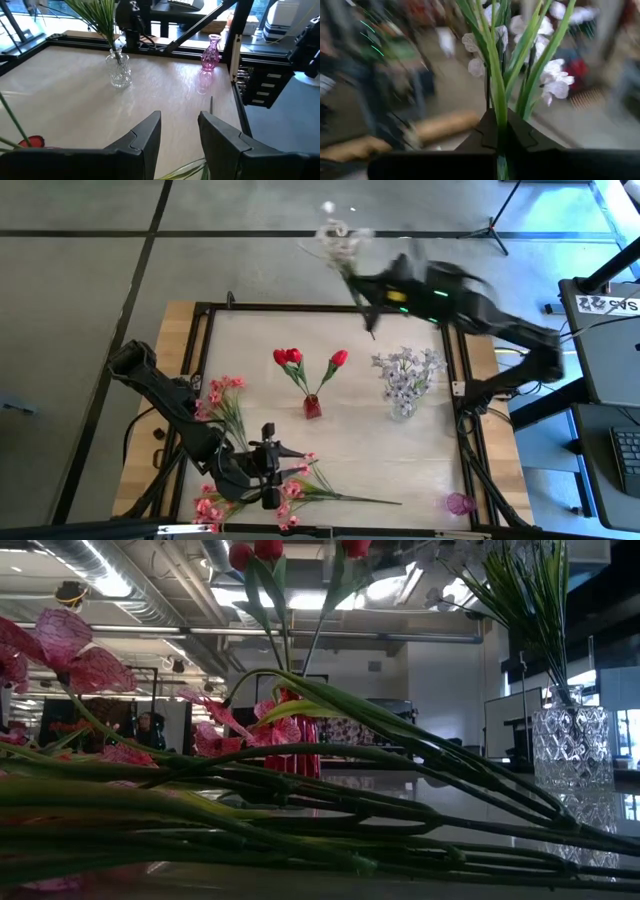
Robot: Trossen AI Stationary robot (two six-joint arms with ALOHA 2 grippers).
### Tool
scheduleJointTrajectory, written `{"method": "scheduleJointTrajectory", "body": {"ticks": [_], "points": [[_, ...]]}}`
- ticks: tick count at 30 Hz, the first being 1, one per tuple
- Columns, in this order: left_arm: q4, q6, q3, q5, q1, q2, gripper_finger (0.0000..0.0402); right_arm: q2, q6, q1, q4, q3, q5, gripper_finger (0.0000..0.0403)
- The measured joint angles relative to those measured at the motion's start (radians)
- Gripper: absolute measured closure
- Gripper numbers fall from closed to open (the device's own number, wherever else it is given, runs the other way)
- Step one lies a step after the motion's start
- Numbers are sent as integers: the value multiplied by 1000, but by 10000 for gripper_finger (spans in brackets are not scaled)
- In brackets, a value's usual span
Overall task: Sort flowers into vase by color
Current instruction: Put the white flowers into the transparent vase
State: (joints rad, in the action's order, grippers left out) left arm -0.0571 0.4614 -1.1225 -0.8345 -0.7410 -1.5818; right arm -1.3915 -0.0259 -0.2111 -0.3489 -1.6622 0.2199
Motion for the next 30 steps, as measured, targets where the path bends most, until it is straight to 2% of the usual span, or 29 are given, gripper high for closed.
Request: {"method": "scheduleJointTrajectory", "body": {"ticks": [7,12,16,20,22,24,30], "points": [[4,0,0,-18,18,0,273,221,119,303,349,174,-4,396],[10,-1,0,-19,47,0,273,277,137,538,612,332,-84,395],[18,0,0,-19,65,0,273,276,169,714,680,446,-106,397],[24,7,0,-25,70,0,273,280,248,869,681,571,-44,398],[25,15,0,-48,69,0,273,297,276,951,692,631,9,396],[26,30,0,-71,67,0,273,317,309,1032,711,687,112,396],[27,78,0,-130,60,0,273,390,417,1287,778,847,585,398]]}}
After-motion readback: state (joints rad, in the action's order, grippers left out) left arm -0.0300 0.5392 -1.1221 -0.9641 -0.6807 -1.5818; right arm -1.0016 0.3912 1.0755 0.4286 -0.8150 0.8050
